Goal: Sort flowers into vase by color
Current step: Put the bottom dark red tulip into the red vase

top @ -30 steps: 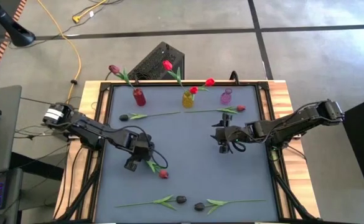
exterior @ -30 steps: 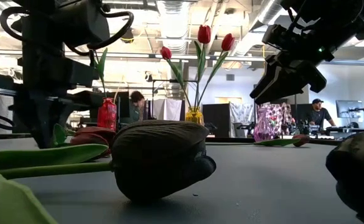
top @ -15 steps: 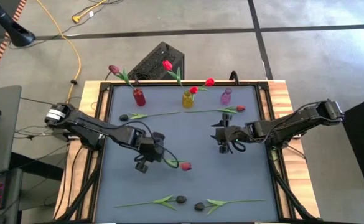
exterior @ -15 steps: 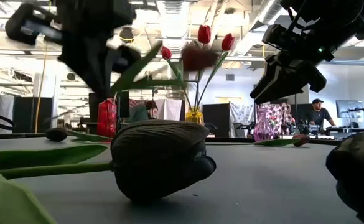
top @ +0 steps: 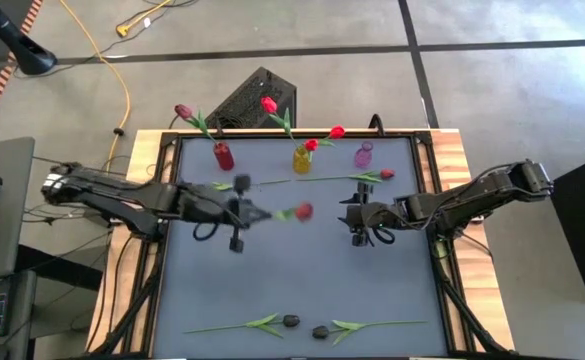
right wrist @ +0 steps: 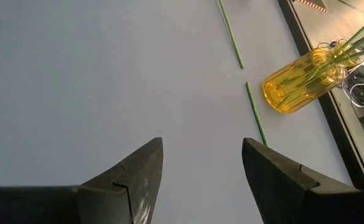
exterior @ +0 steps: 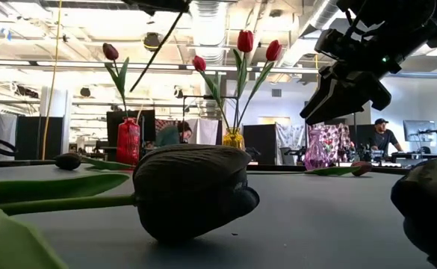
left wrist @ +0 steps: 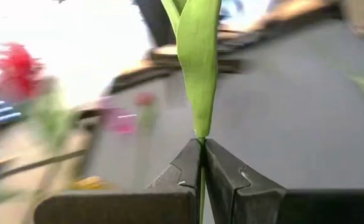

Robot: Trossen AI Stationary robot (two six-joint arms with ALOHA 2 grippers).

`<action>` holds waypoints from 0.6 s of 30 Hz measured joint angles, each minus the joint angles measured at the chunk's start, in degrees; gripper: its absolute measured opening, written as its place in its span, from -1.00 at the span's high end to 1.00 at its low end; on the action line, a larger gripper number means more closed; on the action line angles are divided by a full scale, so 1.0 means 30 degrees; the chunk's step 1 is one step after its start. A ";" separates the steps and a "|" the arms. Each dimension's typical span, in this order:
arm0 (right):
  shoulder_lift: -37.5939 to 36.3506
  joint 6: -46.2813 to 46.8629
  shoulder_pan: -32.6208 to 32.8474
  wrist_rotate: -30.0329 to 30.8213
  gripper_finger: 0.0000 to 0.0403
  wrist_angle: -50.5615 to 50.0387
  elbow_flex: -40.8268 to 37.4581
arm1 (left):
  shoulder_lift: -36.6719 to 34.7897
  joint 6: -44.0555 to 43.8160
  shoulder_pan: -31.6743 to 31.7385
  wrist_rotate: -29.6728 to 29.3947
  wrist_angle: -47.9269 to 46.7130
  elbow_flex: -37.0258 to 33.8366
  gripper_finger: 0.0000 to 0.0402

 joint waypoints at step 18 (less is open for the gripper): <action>0.0000 0.0039 0.0029 0.0000 -0.21 0.0262 0.0000 | -0.1939 0.3672 0.5261 -1.0431 1.3160 -0.6148 1.00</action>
